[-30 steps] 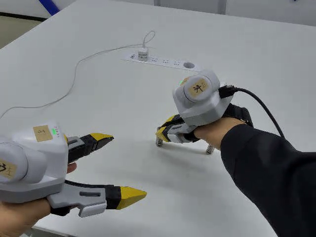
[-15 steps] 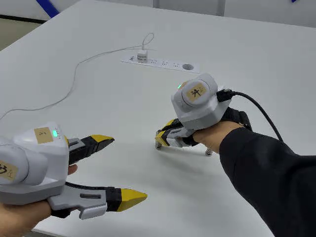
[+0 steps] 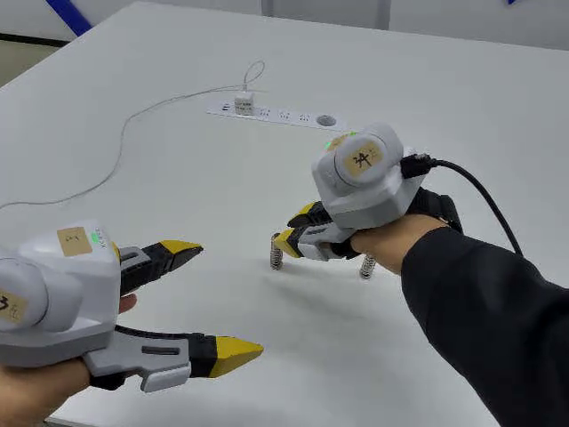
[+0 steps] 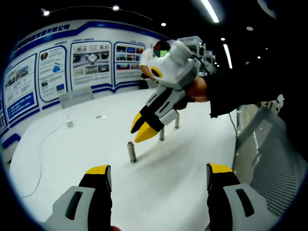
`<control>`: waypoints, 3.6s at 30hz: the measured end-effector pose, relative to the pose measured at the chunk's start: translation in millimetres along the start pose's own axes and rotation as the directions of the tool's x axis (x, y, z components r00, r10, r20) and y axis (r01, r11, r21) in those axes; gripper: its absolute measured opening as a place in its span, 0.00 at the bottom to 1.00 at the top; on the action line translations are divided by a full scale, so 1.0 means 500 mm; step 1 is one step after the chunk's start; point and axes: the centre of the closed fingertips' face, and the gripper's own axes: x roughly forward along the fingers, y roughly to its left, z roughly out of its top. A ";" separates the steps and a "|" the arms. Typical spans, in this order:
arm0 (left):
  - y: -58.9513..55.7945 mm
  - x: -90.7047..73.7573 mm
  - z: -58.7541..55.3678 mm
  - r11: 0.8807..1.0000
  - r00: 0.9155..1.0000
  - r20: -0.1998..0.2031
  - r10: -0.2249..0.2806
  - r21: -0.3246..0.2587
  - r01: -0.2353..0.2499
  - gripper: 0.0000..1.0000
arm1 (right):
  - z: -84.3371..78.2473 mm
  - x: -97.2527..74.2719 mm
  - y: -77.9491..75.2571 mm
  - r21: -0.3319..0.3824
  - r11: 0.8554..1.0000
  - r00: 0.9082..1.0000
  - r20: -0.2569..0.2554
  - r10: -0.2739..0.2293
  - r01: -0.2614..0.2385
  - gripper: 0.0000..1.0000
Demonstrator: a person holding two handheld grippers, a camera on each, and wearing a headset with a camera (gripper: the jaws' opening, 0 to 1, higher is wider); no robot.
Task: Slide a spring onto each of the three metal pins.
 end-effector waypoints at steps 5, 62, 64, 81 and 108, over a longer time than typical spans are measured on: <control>0.004 -0.002 0.002 1.000 1.000 0.005 0.005 -0.001 -0.005 0.83 | 0.009 -0.034 -0.001 0.003 1.000 0.999 0.035 -0.012 0.012 0.20; -0.001 0.011 0.026 1.000 1.000 0.010 -0.005 0.015 0.005 0.84 | -0.211 -0.363 -0.083 0.153 0.961 0.952 0.166 -0.257 0.232 0.42; -0.001 0.011 0.025 1.000 1.000 0.010 -0.006 0.013 0.006 0.84 | -0.228 -0.368 -0.080 0.159 0.960 0.954 0.155 -0.256 0.232 0.44; 0.000 0.011 0.006 1.000 1.000 -0.005 -0.002 -0.001 0.002 0.84 | -0.297 -0.391 -0.055 0.176 0.959 0.957 0.152 -0.247 0.220 0.57; 0.006 0.007 -0.005 1.000 1.000 -0.009 0.008 -0.017 -0.009 0.84 | -0.304 -0.400 -0.045 0.211 0.951 0.949 0.171 -0.263 0.226 0.68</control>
